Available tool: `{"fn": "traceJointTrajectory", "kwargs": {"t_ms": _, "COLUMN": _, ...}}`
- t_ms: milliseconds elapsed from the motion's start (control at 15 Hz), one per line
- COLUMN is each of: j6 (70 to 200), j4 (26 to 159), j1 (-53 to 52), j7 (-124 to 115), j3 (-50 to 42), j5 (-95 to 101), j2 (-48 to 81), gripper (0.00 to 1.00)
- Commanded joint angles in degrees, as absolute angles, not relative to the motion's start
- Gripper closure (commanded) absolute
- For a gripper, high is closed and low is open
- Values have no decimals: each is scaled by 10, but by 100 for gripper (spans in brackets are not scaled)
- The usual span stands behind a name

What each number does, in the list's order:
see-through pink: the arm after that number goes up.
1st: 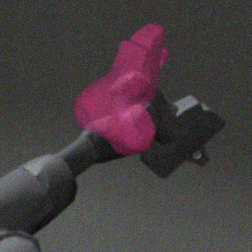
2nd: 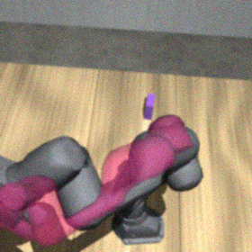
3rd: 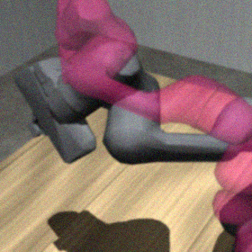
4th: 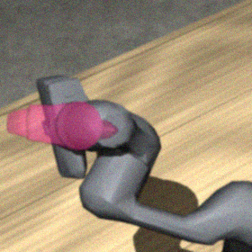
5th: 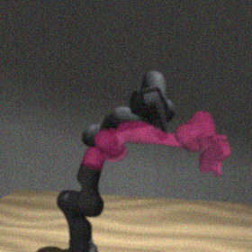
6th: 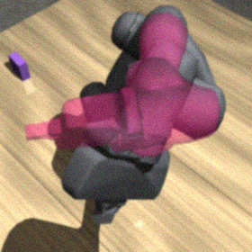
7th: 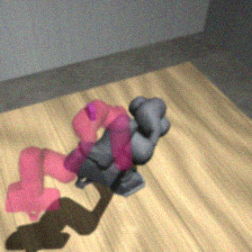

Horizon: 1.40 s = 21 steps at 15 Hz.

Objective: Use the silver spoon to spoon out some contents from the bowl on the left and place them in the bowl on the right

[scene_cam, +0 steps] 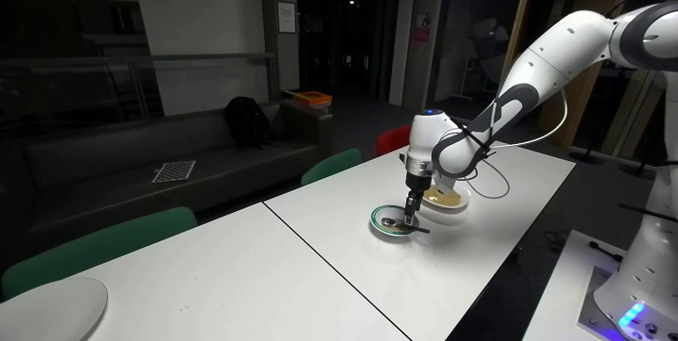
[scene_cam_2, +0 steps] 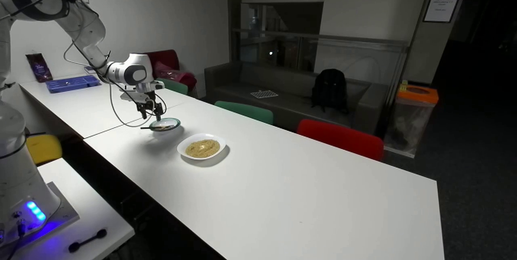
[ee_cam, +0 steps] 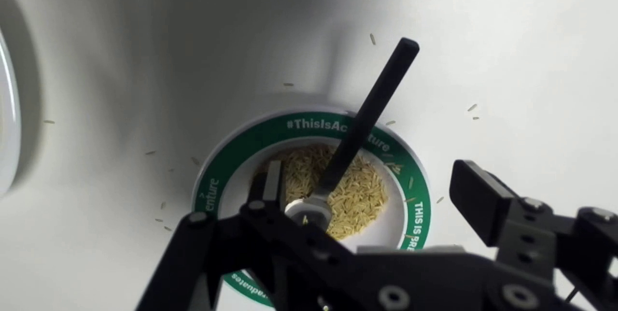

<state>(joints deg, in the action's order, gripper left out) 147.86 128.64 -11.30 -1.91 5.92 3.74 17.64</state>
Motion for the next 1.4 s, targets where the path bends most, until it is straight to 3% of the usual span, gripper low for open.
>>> {"fn": "traceJointTrajectory", "kwargs": {"t_ms": 0, "j6": 1490, "j4": 1328, "j1": -104, "j7": -31, "j3": 64, "j5": 28, "j2": 145, "gripper": 9}}
{"fn": "traceJointTrajectory", "kwargs": {"t_ms": 533, "j6": 1507, "j4": 1328, "j1": -108, "j7": -61, "j3": 59, "j5": 31, "j2": 154, "gripper": 15}}
{"fn": "traceJointTrajectory", "kwargs": {"t_ms": 867, "j6": 1526, "j4": 1334, "j1": -123, "j7": -125, "j3": 42, "j5": 60, "j2": 156, "gripper": 8}}
{"fn": "traceJointTrajectory", "kwargs": {"t_ms": 1333, "j6": 1521, "j4": 1332, "j1": -142, "j7": -186, "j3": 30, "j5": 83, "j2": 170, "gripper": 12}}
